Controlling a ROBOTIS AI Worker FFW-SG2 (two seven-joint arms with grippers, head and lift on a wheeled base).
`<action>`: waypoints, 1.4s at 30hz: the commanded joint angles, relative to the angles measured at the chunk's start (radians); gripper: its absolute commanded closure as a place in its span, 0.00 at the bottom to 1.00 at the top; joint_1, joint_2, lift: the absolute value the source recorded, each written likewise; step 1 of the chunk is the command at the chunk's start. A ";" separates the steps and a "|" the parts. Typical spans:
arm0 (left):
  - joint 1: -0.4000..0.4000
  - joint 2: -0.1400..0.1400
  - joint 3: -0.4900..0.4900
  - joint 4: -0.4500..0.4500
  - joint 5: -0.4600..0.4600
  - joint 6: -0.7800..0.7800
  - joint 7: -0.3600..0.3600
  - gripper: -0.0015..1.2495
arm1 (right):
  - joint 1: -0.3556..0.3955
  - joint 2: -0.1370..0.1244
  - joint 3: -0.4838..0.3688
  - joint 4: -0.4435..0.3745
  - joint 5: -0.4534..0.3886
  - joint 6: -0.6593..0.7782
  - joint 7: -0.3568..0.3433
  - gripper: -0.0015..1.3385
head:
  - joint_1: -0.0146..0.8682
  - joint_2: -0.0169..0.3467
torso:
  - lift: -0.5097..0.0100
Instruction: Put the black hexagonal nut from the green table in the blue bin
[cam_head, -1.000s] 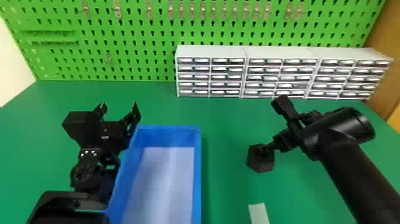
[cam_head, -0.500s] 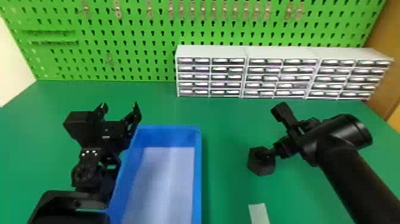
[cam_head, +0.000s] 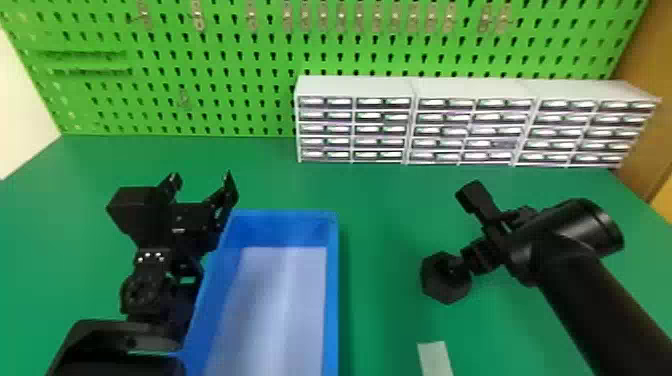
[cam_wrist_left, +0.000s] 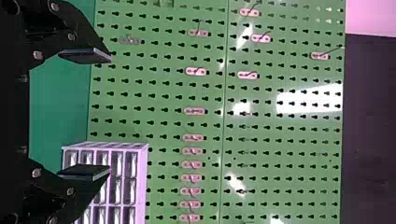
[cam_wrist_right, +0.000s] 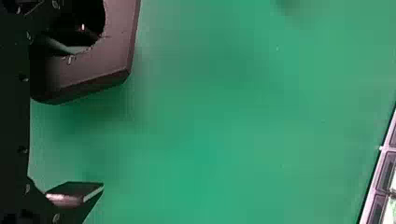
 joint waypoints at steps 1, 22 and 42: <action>-0.001 0.000 0.002 0.000 0.000 -0.001 0.000 0.33 | 0.003 0.001 0.000 0.010 -0.006 0.006 -0.002 0.35 | 0.76 0.20 | 0.80; 0.002 0.000 0.004 0.001 0.000 -0.001 0.000 0.33 | 0.016 0.001 -0.021 0.010 -0.023 0.017 -0.016 0.69 | 0.76 0.20 | 0.80; 0.011 0.001 0.004 0.001 0.005 -0.001 0.000 0.33 | 0.057 0.012 -0.165 -0.117 -0.075 0.017 -0.014 0.69 | 0.76 0.20 | 0.80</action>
